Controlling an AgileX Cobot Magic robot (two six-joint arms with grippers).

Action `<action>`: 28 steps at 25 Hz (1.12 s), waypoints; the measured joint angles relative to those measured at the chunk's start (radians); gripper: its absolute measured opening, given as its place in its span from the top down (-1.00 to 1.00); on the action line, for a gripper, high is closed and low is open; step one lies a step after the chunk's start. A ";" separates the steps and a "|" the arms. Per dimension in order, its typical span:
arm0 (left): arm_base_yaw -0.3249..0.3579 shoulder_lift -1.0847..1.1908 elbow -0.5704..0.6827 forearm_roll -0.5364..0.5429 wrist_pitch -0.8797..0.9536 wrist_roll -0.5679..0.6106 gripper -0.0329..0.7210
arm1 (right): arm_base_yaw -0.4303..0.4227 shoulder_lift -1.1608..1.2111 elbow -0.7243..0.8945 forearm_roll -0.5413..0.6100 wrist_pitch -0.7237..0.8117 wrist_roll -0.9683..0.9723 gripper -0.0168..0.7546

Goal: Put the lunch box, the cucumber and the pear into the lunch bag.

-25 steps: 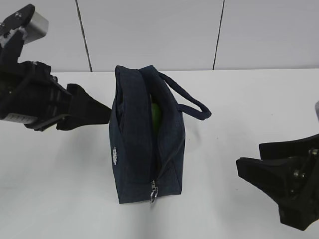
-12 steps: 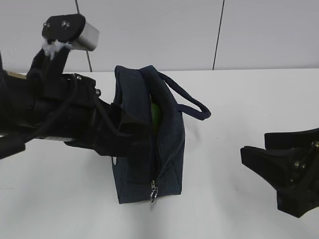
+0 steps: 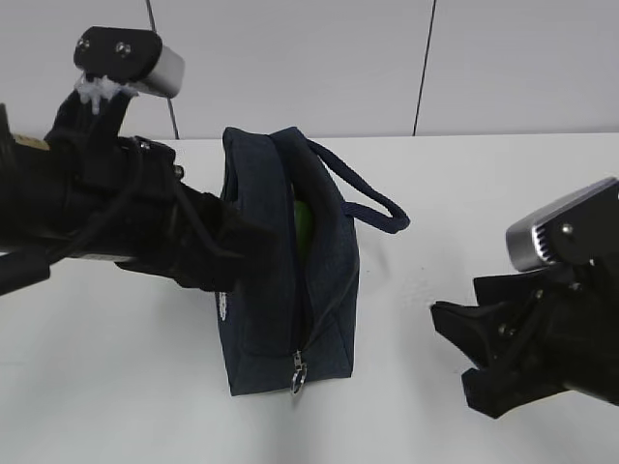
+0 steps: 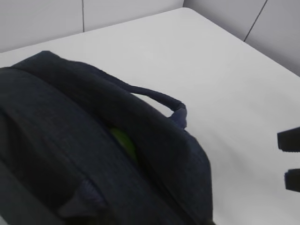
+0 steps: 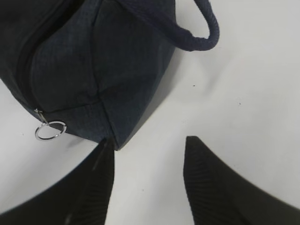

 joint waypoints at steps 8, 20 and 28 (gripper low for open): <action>0.058 0.015 0.000 0.002 0.100 -0.030 0.00 | 0.035 0.039 0.000 -0.004 -0.006 0.004 -0.01; 0.058 0.128 0.000 -0.045 0.111 -0.033 0.49 | 0.050 0.041 0.000 -0.033 0.023 0.031 -0.01; 0.058 0.137 0.000 -0.044 0.073 -0.033 0.89 | 0.050 0.041 0.000 -0.052 0.045 0.037 0.15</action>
